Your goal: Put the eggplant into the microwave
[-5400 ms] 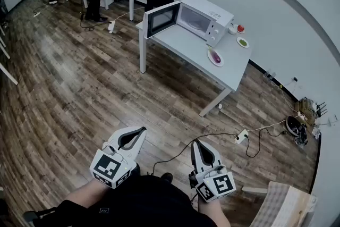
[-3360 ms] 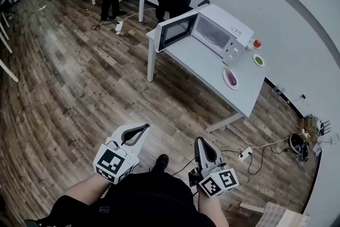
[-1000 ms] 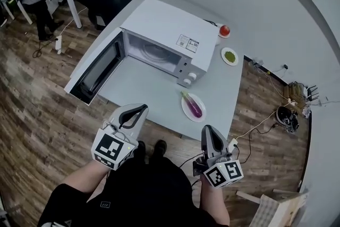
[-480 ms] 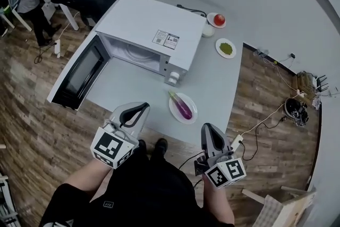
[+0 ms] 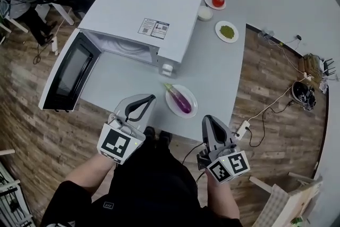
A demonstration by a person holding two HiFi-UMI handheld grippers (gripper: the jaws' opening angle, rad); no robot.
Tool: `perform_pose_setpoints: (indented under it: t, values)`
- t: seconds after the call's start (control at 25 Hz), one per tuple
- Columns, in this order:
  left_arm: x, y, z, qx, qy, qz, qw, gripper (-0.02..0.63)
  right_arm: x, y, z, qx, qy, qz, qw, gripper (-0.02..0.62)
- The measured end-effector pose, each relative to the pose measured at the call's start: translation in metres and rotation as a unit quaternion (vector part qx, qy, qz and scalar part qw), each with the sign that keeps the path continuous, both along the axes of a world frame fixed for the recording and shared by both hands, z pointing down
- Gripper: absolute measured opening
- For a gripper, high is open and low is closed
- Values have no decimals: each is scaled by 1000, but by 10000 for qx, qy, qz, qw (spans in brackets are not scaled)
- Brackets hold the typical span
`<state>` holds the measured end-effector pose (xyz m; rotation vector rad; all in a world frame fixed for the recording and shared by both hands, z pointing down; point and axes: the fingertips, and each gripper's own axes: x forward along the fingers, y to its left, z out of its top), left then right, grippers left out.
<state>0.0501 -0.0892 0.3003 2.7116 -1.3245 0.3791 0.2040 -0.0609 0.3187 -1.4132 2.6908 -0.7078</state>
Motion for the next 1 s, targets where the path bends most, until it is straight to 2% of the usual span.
perform_pose_setpoints:
  t: [0.08,0.24,0.36,0.56,0.68,0.84,1.0]
  values:
    - [3,-5,10,-89,10,94,9999,8,1,-2,12,-78,53,37,9999,14]
    - [10,-16,31,25,-306,306,9991,8,1,-7,36,-305,-32,206,9993,14]
    - [16,-22,41,194,-505,498,9973,8,-7,-6,46,-443,-148,160,9988,14]
    - [24,-22,58,165,-735,828,9937,9,-11,-2,59,-550,-139,154,9983,14]
    - [31,-19,76,186,-1087,1111,9877,19,-8,-5,65,-555,-169,226,9981,14]
    - [43,-15,98,163,-1420,1516,9781,102,-3,-5,74,-593,-193,319,9975,14]
    - [50,-14,124,308,-1970,1793,9634,110,4,-5,90,-677,-215,428,9966,14]
